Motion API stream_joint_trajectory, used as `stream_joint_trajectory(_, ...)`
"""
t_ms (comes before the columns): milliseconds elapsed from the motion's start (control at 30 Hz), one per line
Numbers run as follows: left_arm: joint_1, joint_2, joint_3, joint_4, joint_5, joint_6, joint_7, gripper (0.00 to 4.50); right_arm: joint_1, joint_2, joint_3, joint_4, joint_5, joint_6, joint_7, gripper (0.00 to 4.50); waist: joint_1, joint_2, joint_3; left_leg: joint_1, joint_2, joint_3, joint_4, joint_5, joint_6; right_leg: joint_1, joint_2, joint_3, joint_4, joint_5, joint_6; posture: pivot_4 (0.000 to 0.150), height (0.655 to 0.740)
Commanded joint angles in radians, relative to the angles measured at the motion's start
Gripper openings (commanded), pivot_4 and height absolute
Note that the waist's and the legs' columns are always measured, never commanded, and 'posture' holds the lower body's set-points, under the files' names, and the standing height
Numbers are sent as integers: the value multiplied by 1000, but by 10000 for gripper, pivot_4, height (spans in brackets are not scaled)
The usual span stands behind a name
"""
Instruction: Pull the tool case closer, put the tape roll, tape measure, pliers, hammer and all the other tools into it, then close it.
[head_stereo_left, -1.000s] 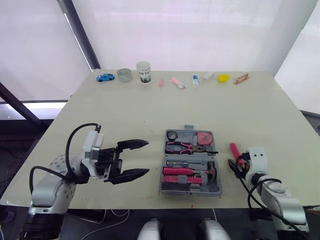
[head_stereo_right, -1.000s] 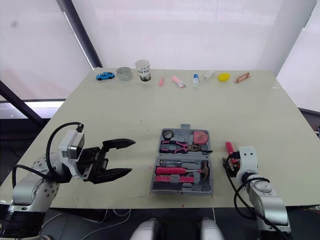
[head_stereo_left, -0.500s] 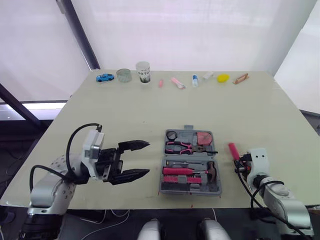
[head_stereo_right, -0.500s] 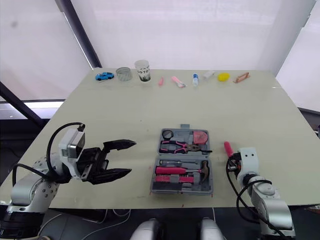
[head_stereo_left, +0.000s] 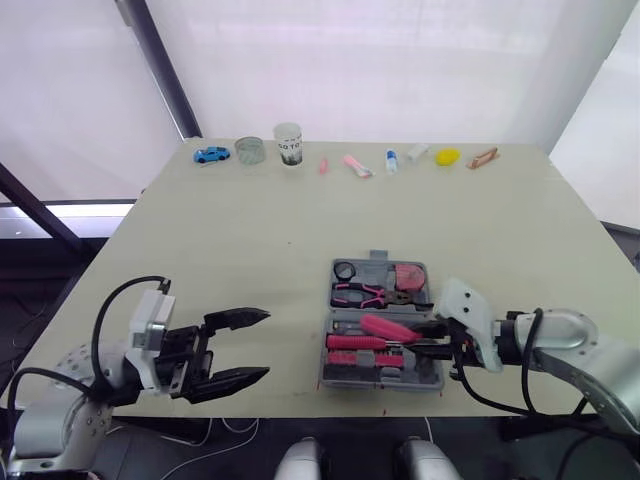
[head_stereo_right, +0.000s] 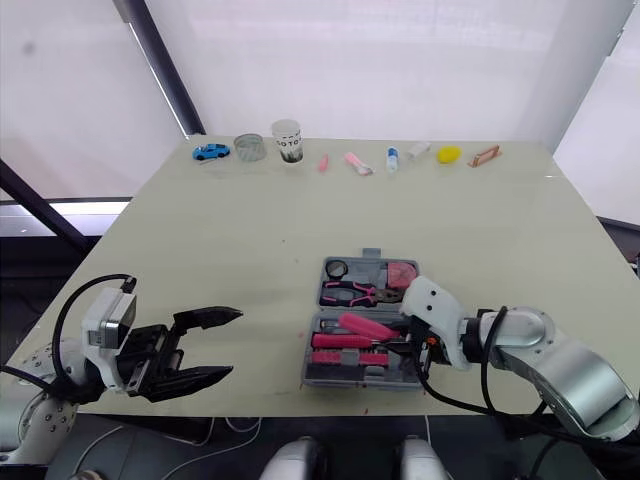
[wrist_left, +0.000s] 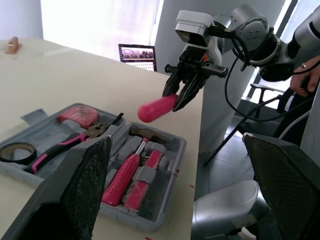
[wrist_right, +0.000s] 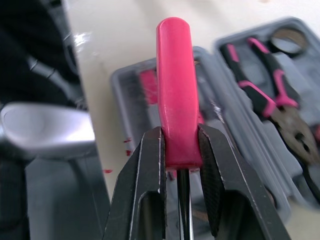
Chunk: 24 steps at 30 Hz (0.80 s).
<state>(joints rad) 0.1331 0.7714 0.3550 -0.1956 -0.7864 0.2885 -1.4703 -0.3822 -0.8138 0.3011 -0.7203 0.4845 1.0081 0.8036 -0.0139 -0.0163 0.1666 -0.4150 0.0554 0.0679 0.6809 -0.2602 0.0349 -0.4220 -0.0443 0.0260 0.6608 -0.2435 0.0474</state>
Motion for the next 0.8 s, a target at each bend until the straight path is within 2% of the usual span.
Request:
stream_joint_trajectory(33, 33, 29, 51, 0, 0, -17, -30, 45000, -111, -14, 137, -22, -43, 78, 6, 3620, -2, 0, 0, 0, 0, 0, 0, 0, 0, 0, 0, 0, 0, 0, 0, 1500, 7400)
stream_joint_trajectory(167, 55, 40, 59, -7, 1, -18, -36, 45000, -205, 32, 262, 8, -90, 119, -22, 3620, -1, 0, 0, -1, 1, 0, 0, 0, 0, -2, -1, 0, 0, 0, 0, 1500, 7400)
stream_joint_trajectory(367, 48, 54, 53, -5, 4, -13, -36, 45000, -264, 92, 414, 55, -159, 174, -70, 3620, -1, -2, -1, -1, 0, 1, 0, 0, 0, -2, -3, -1, 0, 0, 0, 1500, 7400)
stream_joint_trajectory(800, 60, 65, 51, -11, 11, -19, -46, 45000, -233, 117, 492, 210, -263, 32, -50, 3620, -1, -2, -1, -1, 0, 3, 0, 0, 0, -2, -3, -1, 0, 0, 0, 1500, 7400)
